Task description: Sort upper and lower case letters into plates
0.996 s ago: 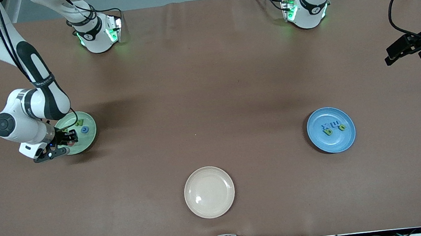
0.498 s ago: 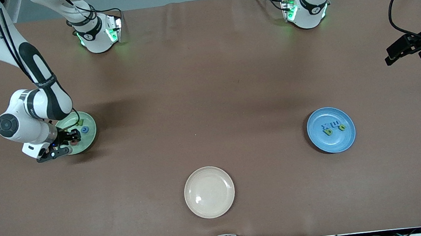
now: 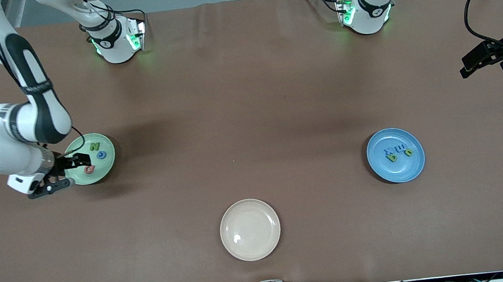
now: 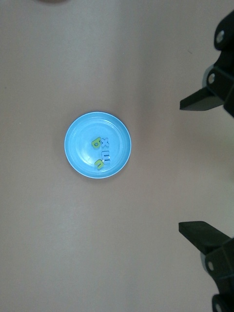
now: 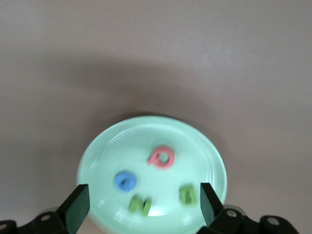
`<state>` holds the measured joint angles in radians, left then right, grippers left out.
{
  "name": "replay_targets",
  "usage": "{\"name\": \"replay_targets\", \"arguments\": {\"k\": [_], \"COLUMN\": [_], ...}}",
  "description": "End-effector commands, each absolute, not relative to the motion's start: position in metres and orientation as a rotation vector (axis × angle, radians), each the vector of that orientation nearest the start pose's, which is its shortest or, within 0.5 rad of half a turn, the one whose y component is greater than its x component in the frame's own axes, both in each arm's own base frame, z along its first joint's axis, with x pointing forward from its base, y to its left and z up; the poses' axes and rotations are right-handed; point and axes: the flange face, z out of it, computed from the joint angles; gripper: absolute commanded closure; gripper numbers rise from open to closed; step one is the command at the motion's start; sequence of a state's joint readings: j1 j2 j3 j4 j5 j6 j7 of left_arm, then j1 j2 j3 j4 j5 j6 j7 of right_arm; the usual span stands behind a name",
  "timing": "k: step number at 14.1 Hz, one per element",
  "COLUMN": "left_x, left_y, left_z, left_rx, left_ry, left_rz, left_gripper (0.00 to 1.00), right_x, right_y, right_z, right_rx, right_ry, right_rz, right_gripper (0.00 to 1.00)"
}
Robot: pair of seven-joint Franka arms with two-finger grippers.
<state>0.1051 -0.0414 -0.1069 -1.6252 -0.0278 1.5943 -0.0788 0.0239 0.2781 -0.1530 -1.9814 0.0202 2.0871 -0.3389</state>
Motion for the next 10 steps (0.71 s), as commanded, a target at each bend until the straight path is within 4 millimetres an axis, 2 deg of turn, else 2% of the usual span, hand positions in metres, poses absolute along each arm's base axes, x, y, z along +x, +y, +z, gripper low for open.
{"name": "replay_targets", "arguments": {"k": [1,3,8,10], "left_x": [0.541,0.542,0.543,0.543], "left_y": [-0.005,-0.005,-0.004,-0.004], "left_z": [0.629,0.629,0.626,0.626], "left_rx": [-3.181,-3.181,-3.181,-3.181], "left_ry": [-0.116,-0.116,-0.116,-0.116], "left_rz": [-0.037,-0.039,-0.034,-0.034], "left_gripper": [0.0,0.0,0.0,0.0], "right_x": [0.588,0.586,0.575,0.571], "right_y": [-0.062,-0.061,-0.035,-0.029], "right_z": [0.386,0.439,0.567,0.607], "right_rx": [-3.119,-3.127,-3.167,-3.174], "right_ry": [-0.185,-0.085,-0.001,-0.007], "right_rz": [0.273,0.236,0.204,0.18], "right_gripper": [0.0,0.0,0.0,0.0]}}
